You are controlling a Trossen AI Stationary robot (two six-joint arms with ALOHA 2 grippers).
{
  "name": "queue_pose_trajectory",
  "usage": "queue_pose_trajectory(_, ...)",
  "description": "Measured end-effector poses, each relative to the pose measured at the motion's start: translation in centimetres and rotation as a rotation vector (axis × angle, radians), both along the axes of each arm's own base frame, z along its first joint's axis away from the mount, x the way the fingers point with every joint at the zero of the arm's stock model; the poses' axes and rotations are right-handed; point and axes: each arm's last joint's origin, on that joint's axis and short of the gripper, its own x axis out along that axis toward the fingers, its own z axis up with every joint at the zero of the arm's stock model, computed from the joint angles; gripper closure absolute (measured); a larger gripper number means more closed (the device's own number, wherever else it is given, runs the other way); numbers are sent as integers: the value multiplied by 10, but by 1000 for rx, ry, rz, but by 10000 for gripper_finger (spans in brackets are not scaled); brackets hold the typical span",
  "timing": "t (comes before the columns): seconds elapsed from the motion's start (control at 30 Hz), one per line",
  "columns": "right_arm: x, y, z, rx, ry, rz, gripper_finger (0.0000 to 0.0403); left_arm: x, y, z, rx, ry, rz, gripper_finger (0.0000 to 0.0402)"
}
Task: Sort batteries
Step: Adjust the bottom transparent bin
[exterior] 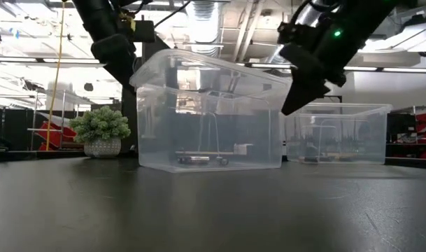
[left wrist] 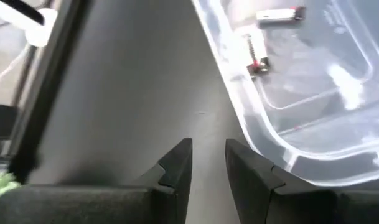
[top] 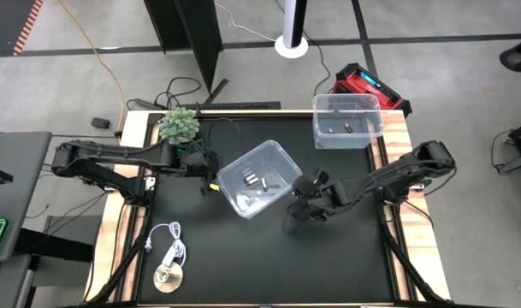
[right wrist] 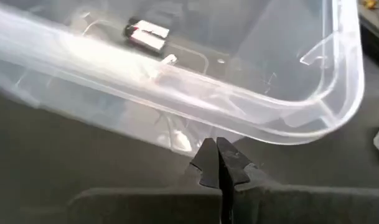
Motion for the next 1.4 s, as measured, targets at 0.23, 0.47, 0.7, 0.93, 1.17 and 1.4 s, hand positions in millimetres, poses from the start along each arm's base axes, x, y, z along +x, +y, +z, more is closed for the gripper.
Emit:
queue_pose_trajectory(0.23, 11, -19, 0, -31, -18, -14, 403, 10, -11, -7, -80, -2, -89, 311)
queue_pose_trajectory(0.47, 20, -35, 4, -71, -31, 12, 403, 21, -27, -18, -136, 10, -157, 311)
queue_pose_trajectory(0.7, 30, -40, 6, -86, -55, 109, 403, 27, -41, -26, -164, 23, -163, 311)
queue_pose_trajectory(0.93, 35, -40, 5, -100, -54, 172, 403, 27, -50, -26, -177, 16, -174, 311)
queue_pose_trajectory(1.17, 36, -40, 6, -109, -59, 187, 403, 26, -54, -27, -201, 13, -156, 311)
queue_pose_trajectory(1.4, 36, -42, 6, -110, -58, 182, 403, 25, -61, -27, -227, 8, -173, 311)
